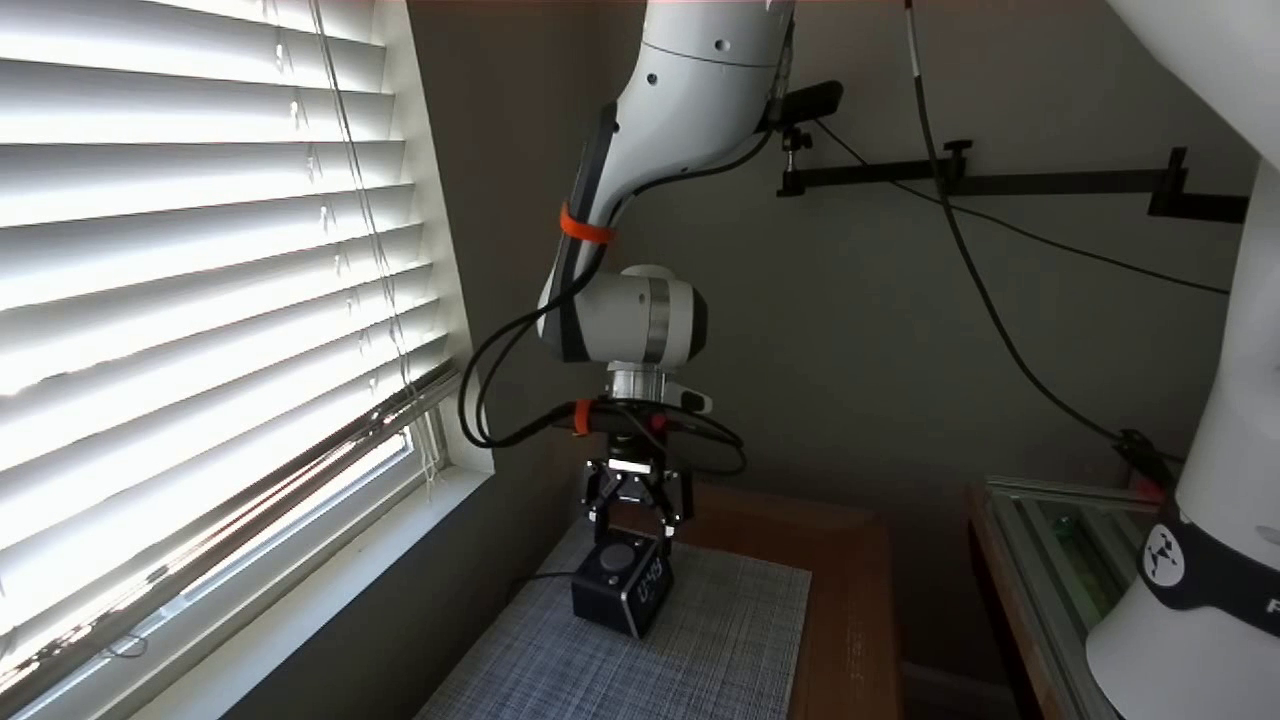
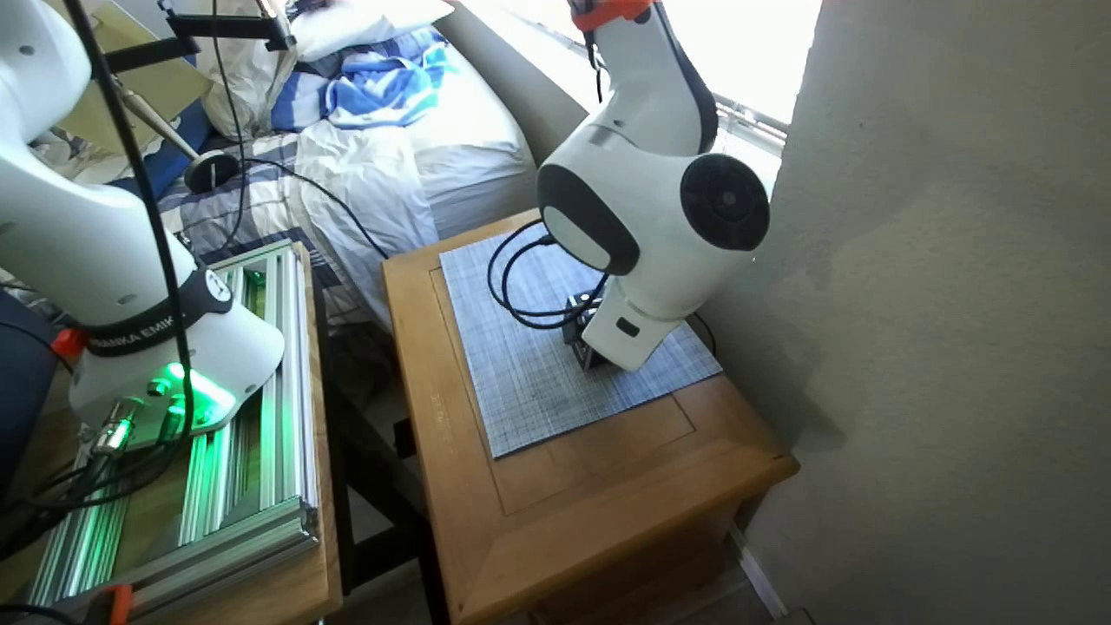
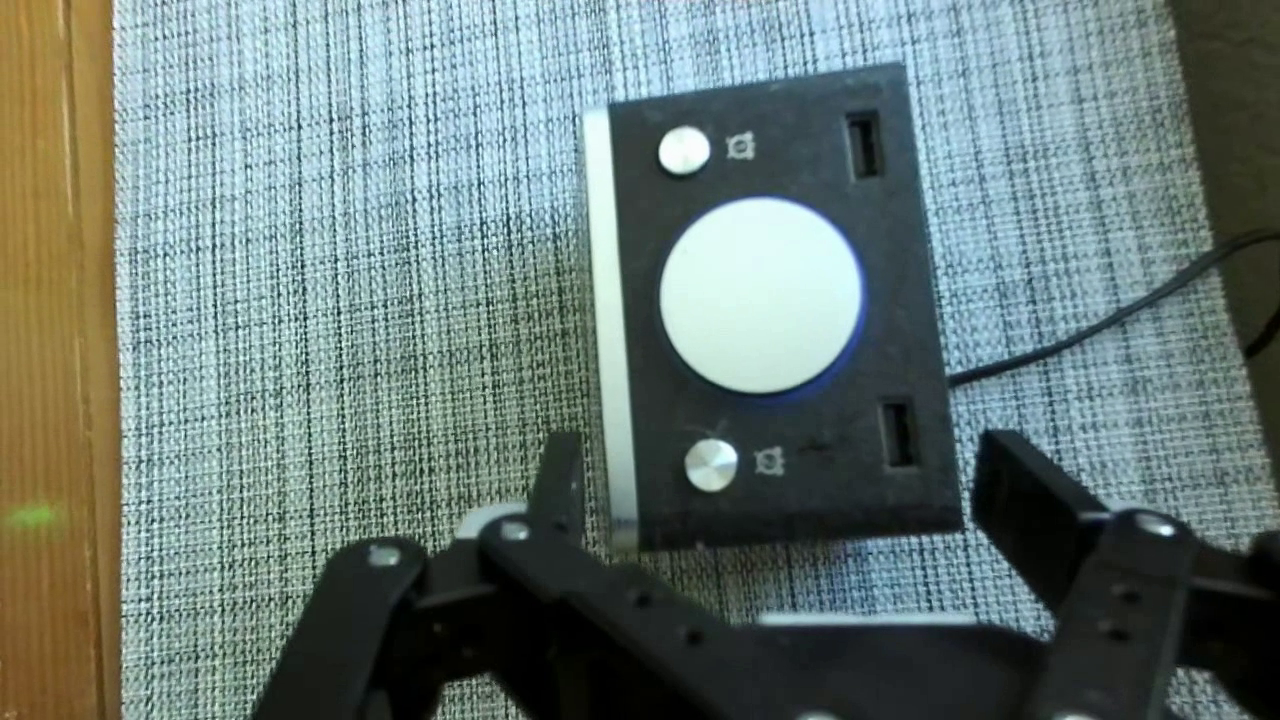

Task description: Turn the black device over

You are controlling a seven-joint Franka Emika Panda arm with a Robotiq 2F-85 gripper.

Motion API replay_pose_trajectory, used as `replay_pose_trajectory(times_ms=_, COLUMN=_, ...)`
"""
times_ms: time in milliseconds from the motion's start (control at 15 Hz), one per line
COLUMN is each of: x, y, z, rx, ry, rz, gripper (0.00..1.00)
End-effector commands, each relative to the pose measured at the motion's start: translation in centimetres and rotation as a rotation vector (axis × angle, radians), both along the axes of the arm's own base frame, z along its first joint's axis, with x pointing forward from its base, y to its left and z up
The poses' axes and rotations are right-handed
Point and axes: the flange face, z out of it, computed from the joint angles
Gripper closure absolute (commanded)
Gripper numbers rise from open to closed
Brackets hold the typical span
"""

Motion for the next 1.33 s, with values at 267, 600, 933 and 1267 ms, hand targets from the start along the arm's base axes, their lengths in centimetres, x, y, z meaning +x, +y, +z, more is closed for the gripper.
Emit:
replay_pose_trajectory(times_ms=267, x=0.6, y=-0.9, z=-0.6, rx=0.060, ry=-0.013, rz=-0.013, gripper=0.44)
replay_pose_trajectory(times_ms=600, x=0.7, y=0.1, z=1.3, rx=0.037, ry=-0.024, rz=0.018, gripper=0.44)
replay_pose_trajectory(times_ms=933, x=1.3, y=2.0, z=4.2, rx=-0.018, ry=-0.036, rz=0.079, gripper=0.44)
replay_pose_trajectory(times_ms=1267, x=1.7, y=3.9, z=5.7, rx=-0.068, ry=-0.023, rz=0.149, gripper=0.44)
